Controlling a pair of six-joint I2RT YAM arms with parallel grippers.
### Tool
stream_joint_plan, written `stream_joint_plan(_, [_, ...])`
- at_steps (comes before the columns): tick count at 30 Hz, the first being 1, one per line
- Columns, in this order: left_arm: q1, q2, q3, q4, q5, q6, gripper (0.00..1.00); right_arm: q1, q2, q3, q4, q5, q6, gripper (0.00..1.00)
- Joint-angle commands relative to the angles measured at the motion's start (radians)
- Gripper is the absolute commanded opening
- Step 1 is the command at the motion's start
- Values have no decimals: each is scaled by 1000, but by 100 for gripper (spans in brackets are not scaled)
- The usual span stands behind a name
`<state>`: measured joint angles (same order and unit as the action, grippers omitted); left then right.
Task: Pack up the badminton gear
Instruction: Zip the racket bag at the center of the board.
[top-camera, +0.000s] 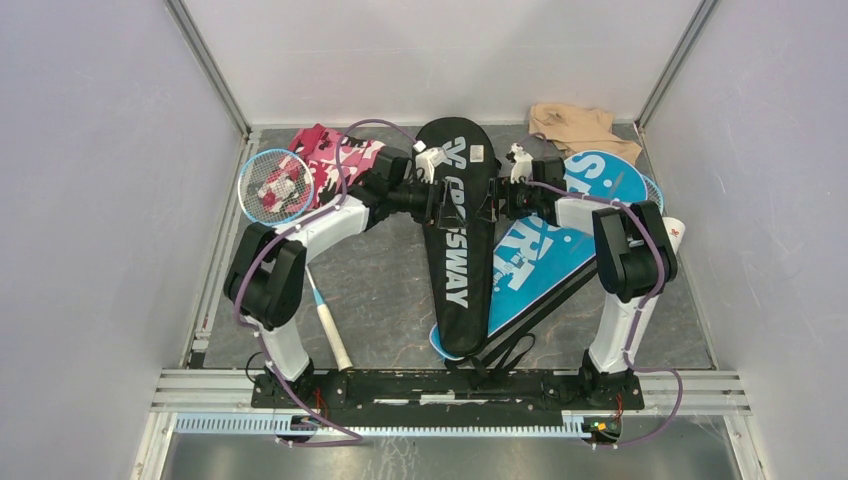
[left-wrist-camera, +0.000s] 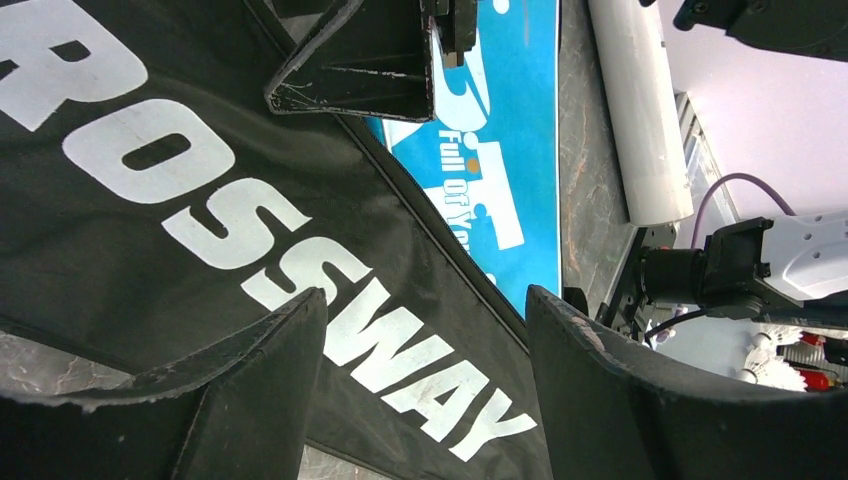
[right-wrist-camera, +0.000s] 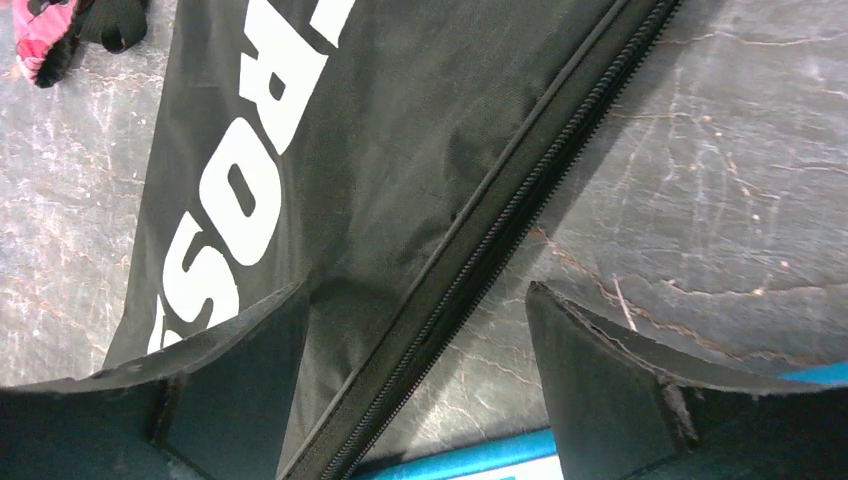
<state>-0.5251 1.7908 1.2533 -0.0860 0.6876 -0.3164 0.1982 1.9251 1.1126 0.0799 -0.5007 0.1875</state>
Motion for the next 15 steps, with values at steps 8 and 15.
stream_joint_plan(8, [44, -42, -15, 24, 17, 30, 79, 43, 96, -43, 156, -80, 83, 72])
stream_joint_plan(15, [71, -50, -17, 25, 22, 20, 79, 30, 109, 31, 104, -71, 71, 39])
